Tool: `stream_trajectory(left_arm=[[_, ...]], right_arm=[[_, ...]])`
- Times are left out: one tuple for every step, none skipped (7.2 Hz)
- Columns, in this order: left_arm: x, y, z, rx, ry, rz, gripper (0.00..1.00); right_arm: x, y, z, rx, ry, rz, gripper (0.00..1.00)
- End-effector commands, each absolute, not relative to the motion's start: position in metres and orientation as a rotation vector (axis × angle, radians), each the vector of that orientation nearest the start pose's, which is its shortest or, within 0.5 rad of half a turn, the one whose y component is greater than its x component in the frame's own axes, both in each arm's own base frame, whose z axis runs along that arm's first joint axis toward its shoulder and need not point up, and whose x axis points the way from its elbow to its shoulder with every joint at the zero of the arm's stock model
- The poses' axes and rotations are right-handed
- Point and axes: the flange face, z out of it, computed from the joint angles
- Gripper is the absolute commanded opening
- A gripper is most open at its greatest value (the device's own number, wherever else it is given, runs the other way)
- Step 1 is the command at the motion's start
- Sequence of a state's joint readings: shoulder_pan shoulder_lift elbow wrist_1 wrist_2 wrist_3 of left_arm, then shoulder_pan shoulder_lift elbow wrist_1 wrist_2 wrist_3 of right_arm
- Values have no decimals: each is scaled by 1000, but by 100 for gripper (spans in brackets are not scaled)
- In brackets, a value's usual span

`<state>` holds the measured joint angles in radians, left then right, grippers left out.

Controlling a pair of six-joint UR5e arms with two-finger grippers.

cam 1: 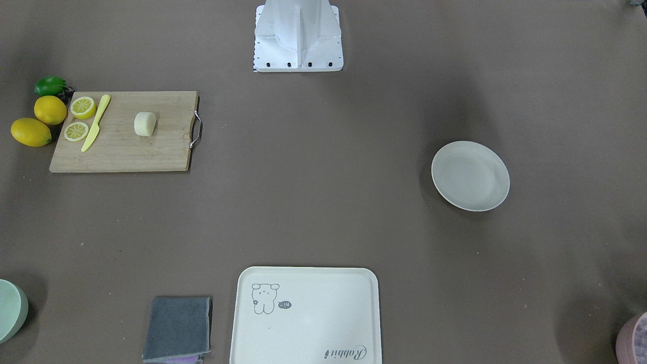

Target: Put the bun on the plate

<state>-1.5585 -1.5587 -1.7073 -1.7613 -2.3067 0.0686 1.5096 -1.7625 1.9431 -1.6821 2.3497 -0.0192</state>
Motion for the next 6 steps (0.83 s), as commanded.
stream_trajectory(left_arm=[[-60, -510, 569, 437, 708, 237, 98], [-59, -513, 567, 440, 696, 237, 98], [-58, -513, 569, 442, 704, 242, 98], [-57, -508, 571, 442, 711, 247, 98], [-56, -508, 573, 433, 724, 248, 98], [-53, -512, 564, 455, 727, 258, 98]], right_arm=[[60, -423, 547, 132, -778, -75, 100], [67, -427, 550, 135, -778, -57, 100], [79, -418, 550, 150, -783, -41, 100], [81, -414, 556, 154, -791, -38, 100], [79, -407, 560, 194, -803, -56, 100], [79, -403, 561, 240, -803, -69, 100]])
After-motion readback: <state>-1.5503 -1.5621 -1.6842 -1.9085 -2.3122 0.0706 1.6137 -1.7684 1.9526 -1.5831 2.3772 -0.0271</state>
